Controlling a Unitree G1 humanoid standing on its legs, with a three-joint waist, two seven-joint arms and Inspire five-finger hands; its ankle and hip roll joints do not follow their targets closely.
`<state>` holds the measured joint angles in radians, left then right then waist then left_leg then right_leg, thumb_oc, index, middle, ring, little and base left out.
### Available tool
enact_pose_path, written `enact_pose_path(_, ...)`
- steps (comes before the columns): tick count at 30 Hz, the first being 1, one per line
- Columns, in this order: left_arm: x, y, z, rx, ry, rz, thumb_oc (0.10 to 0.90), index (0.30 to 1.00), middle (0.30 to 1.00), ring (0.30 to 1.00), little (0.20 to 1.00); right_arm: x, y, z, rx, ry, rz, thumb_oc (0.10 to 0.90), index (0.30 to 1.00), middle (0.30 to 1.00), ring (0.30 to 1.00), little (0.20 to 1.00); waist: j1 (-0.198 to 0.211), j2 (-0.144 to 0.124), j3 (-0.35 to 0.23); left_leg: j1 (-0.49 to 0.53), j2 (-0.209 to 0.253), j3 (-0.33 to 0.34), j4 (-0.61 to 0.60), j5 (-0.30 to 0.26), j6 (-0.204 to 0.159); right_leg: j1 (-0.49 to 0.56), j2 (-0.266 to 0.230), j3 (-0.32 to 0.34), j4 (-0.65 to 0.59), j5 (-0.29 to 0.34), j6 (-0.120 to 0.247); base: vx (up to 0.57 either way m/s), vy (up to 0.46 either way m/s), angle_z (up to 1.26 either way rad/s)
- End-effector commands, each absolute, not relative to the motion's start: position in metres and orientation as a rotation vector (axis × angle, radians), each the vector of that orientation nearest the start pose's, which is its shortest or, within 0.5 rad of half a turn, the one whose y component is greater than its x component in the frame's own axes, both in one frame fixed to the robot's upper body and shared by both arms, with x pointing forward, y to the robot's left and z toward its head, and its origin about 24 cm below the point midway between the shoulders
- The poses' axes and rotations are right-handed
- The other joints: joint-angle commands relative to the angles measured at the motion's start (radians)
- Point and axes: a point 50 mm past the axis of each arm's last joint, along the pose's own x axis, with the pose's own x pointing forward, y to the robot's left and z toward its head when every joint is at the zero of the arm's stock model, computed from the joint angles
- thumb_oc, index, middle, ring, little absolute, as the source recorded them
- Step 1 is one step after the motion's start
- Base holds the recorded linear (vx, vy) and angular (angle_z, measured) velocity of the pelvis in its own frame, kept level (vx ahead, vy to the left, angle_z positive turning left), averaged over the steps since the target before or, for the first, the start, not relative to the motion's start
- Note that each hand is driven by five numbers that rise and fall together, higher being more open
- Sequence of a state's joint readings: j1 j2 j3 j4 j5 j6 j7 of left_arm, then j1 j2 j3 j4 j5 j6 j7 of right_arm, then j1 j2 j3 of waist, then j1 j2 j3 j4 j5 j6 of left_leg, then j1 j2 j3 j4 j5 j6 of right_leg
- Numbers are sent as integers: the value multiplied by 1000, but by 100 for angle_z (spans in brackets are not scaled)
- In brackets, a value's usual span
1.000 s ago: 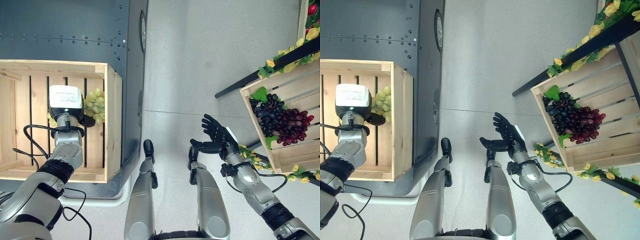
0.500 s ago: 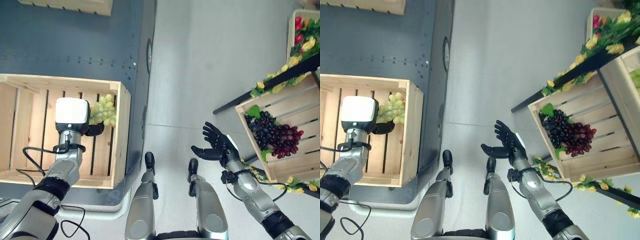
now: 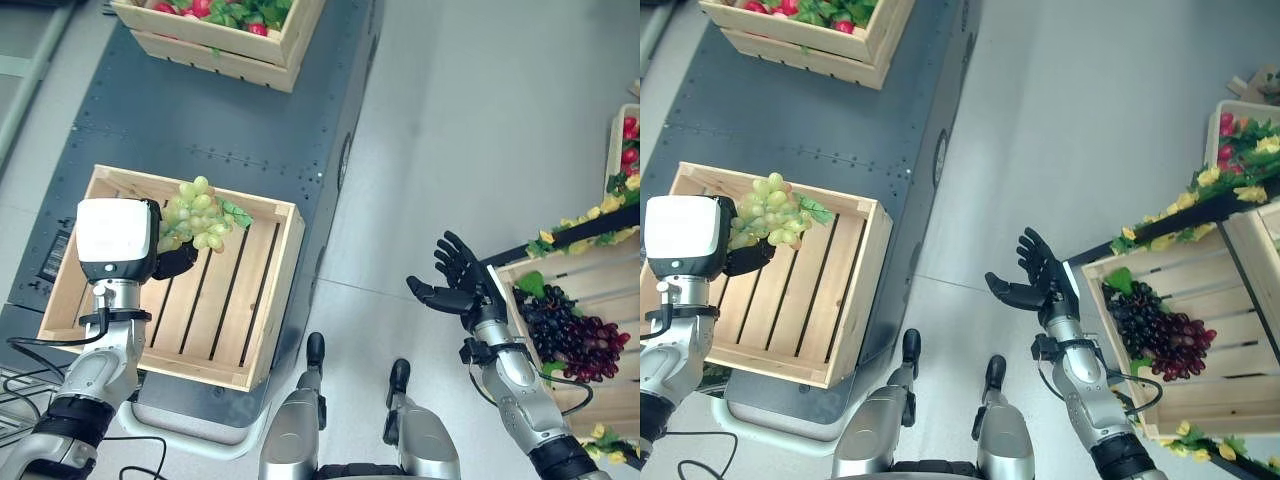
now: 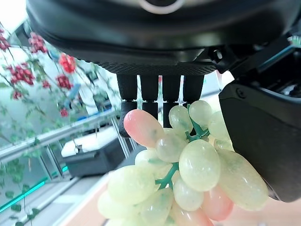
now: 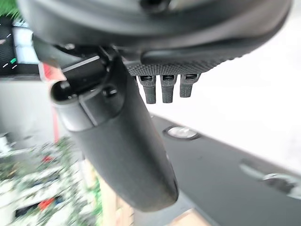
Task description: Pick up the fruits from the basket on one side to the basket on the other side
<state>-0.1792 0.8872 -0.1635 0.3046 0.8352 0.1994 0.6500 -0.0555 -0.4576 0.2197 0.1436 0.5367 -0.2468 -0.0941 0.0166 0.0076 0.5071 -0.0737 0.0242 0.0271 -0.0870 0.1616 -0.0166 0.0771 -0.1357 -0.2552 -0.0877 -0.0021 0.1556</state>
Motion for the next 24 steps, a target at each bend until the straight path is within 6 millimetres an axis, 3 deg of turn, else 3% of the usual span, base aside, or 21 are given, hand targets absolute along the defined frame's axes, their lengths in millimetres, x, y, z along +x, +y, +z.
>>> enact_pose_path(1,262,336,137,1898,-348,644,400,300,300,300,300,247,-205,68,-69,-208,141,800,900,900,900,900,-19,20,-280,25,-33,-6,0,-106,-30,-100,9,16,48,49,-40,59,-52,10)
enact_pose_path(3,262,331,136,1907,-366,597,400,300,300,300,300,247,-204,75,-108,-232,171,800,900,900,900,900,-19,19,-291,34,-31,-7,0,-111,-29,-91,8,15,46,46,-41,53,-55,2)
enact_pose_path(9,272,303,139,1904,-475,413,400,300,300,300,300,251,-194,124,-346,-419,356,800,900,900,900,900,-9,11,-327,63,-27,-17,0,-132,-25,-58,12,15,27,38,-41,29,-80,0)
enact_pose_path(12,276,286,147,1861,-581,350,400,300,300,300,300,252,-184,142,-289,-441,502,800,900,900,900,900,-3,2,-349,79,-21,-22,0,-140,-23,-42,17,18,21,36,-40,22,-86,0)
enact_pose_path(19,282,250,146,1712,-713,270,400,300,300,300,300,255,-162,135,7,-422,598,800,900,900,900,900,6,-6,-397,111,-7,-26,0,-154,-22,-8,25,25,6,33,-41,39,-43,0)
enact_pose_path(24,283,227,150,1623,-791,208,400,300,300,300,300,252,-147,133,-22,-446,627,800,900,900,900,900,4,-7,-419,124,1,-17,0,-162,-21,2,28,35,3,29,-40,16,-3,-3)
